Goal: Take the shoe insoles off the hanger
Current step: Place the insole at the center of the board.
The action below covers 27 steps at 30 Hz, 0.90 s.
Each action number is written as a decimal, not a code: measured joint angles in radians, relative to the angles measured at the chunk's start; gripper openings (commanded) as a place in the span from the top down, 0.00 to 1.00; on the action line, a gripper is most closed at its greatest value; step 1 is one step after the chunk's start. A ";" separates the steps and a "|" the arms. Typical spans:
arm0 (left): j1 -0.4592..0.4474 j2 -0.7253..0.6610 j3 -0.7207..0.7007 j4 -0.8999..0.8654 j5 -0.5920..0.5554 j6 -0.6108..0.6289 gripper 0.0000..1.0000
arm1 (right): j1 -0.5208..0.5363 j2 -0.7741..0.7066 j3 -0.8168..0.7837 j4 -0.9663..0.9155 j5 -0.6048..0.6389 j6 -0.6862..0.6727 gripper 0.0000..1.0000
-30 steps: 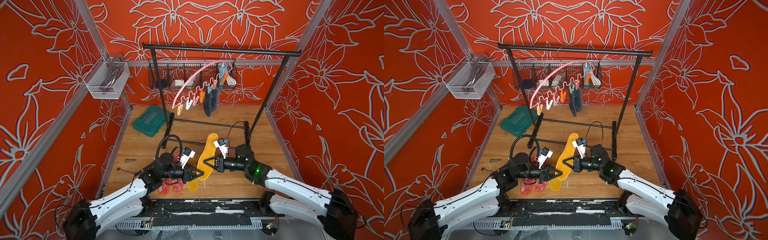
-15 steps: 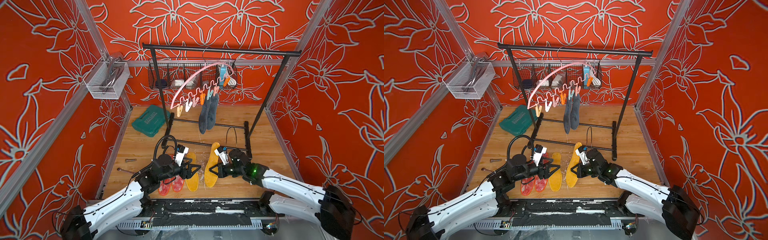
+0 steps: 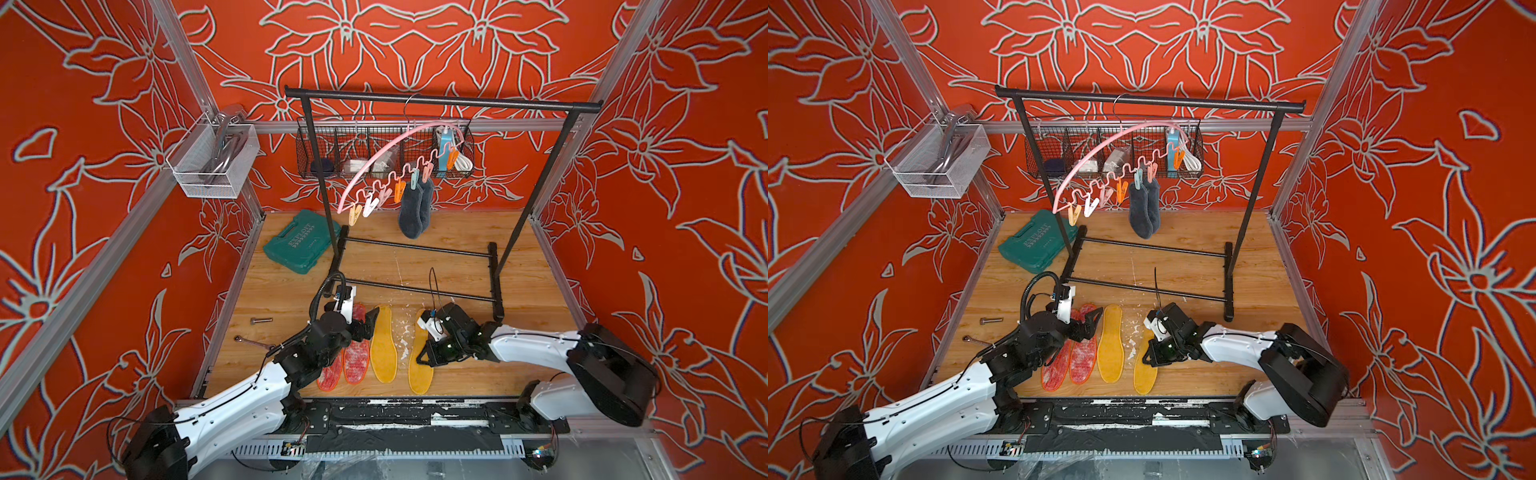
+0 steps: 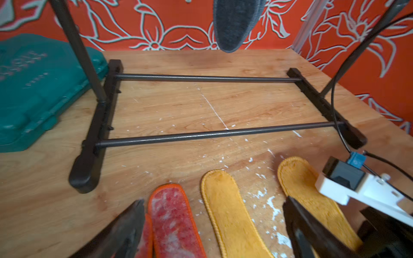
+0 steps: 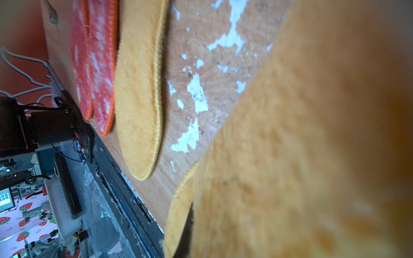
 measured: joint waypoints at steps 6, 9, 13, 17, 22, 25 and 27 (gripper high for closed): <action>0.100 0.076 -0.007 0.043 -0.021 -0.051 0.06 | 0.000 0.151 0.100 0.064 -0.080 -0.007 0.95; 0.139 0.085 -0.018 0.064 -0.009 -0.072 0.07 | 0.000 0.180 0.124 0.065 -0.099 -0.009 0.90; 0.146 0.064 -0.040 0.067 0.001 -0.073 0.07 | 0.003 0.182 0.140 0.061 -0.100 -0.022 0.74; 0.146 0.023 -0.061 0.066 -0.004 -0.073 0.07 | 0.009 0.181 0.161 0.035 -0.082 -0.032 0.70; 0.147 -0.058 -0.099 0.052 -0.005 -0.084 0.07 | 0.009 0.169 0.174 0.018 -0.048 -0.039 0.59; 0.147 -0.114 -0.128 0.052 -0.006 -0.086 0.07 | 0.009 0.138 0.167 0.002 0.015 -0.028 0.58; 0.147 -0.141 -0.143 0.049 -0.007 -0.088 0.07 | 0.009 0.112 0.156 -0.006 0.060 -0.023 0.56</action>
